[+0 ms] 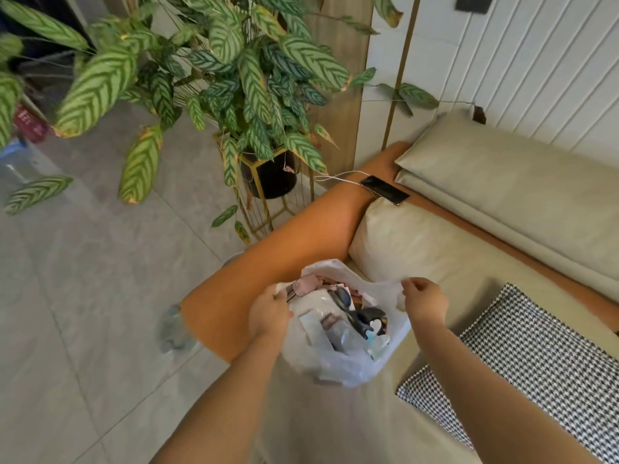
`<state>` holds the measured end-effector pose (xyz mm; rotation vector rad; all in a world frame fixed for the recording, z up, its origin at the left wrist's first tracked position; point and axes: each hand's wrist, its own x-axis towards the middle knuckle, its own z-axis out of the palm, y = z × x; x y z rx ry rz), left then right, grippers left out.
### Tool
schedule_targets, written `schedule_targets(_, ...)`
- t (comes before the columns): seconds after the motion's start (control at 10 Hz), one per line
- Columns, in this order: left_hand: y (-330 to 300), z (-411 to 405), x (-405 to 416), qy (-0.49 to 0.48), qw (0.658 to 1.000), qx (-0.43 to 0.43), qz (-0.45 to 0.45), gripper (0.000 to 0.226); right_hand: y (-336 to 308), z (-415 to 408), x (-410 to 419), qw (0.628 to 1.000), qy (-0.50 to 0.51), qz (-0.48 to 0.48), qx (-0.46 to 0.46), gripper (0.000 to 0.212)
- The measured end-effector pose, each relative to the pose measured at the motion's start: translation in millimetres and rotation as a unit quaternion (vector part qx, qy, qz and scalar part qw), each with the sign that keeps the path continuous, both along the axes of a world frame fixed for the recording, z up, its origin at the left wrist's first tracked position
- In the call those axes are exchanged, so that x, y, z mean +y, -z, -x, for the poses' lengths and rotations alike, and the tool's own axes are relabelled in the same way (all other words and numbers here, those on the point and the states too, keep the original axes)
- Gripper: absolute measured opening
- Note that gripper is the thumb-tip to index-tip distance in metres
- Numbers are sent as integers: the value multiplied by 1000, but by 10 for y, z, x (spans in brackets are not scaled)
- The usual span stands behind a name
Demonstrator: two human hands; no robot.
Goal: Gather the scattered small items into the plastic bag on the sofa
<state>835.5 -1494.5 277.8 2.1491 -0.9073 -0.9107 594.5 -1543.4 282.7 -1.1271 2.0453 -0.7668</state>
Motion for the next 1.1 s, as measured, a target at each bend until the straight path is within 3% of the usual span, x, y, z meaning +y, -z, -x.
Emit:
schedule_targets(0.2, -66, 160, -112, 35, 999, 25, -9, 27, -119, 216, -39, 1000, 13, 2, 9, 25)
schedule_targets(0.5, 378, 532, 126, 120, 986, 18, -114, 27, 345, 556, 174, 984, -59, -169, -7, 9)
schedule_targets(0.6, 386, 492, 169, 125, 980, 42, -149, 24, 366, 585, 207, 969, -117, -216, 6, 15)
schedule_targets(0.7, 430, 441, 223, 136, 976, 38, -167, 26, 415, 582, 238, 966, -132, -221, 25, 8)
schedule_targets(0.8, 425, 395, 263, 158, 971, 35, -177, 14, 386, 510, 258, 961, -142, -236, 32, 39)
schedule_targets(1.1, 289, 267, 449, 223, 958, -9, -180, 15, 235, 290, 537, 944, -173, -267, 84, 55)
